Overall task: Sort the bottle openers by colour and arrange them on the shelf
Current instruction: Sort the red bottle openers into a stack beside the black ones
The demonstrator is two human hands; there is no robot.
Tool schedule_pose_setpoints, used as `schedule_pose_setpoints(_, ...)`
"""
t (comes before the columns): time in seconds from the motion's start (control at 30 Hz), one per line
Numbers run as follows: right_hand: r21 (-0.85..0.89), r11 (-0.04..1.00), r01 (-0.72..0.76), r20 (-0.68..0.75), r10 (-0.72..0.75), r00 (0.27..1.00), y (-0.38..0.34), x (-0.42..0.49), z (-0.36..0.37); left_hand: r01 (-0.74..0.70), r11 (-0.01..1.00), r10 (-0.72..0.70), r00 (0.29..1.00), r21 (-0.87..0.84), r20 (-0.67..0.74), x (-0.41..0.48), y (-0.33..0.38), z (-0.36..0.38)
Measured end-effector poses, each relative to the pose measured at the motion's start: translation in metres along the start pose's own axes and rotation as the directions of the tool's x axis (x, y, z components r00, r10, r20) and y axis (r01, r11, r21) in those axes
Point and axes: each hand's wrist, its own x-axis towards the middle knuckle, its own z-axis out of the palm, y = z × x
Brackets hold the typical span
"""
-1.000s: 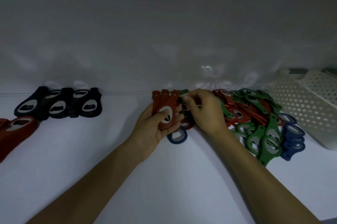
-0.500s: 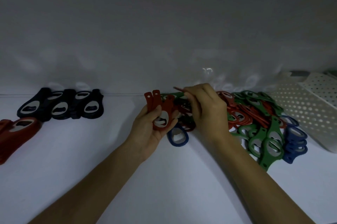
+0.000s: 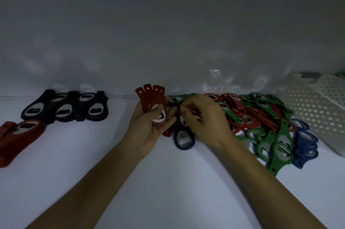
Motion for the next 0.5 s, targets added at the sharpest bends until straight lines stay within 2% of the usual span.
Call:
schedule_pose_setpoints(0.03, -0.085, 0.996, 0.001, 0.081, 0.006, 0.997, 0.004, 0.0, -0.004, -0.014, 1.0, 0.014, 1.0, 0.003, -0.015, 0.0, 0.0, 0.0)
schedule_pose_setpoints(0.13, -0.25, 0.958, 0.14, 0.287, -0.065, 0.956, 0.0, -0.002, -0.004, -0.074, 0.997, 0.074, 0.996, 0.006, -0.045, 0.002, 0.001, -0.001)
schedule_pose_setpoints(0.2, -0.256, 0.941, 0.22, 0.353, -0.121, 0.928, -0.013, -0.003, 0.005, -0.093, 0.996, 0.092, 0.995, -0.004, -0.048, 0.003, 0.003, -0.001)
schedule_pose_setpoints(0.27, -0.186, 0.952, 0.243, 0.412, -0.149, 0.899, -0.022, -0.004, 0.013, -0.088, 0.996, 0.088, 0.995, -0.004, -0.05, 0.005, 0.003, -0.002)
schedule_pose_setpoints(0.33, -0.108, 0.979, 0.173, 0.375, -0.121, 0.919, -0.02, -0.004, 0.017, -0.084, 0.996, 0.084, 0.994, 0.006, -0.072, 0.007, 0.002, -0.006)
schedule_pose_setpoints(0.43, -0.156, 0.987, 0.026, 0.267, 0.017, 0.964, -0.005, -0.005, 0.017, -0.087, 0.996, 0.084, 0.983, -0.009, -0.161, 0.01, 0.004, -0.012)
schedule_pose_setpoints(0.5, -0.193, 0.981, 0.023, 0.296, 0.036, 0.954, 0.005, -0.005, 0.016, -0.086, 0.995, 0.075, 0.976, -0.045, -0.203, 0.012, 0.007, -0.014)
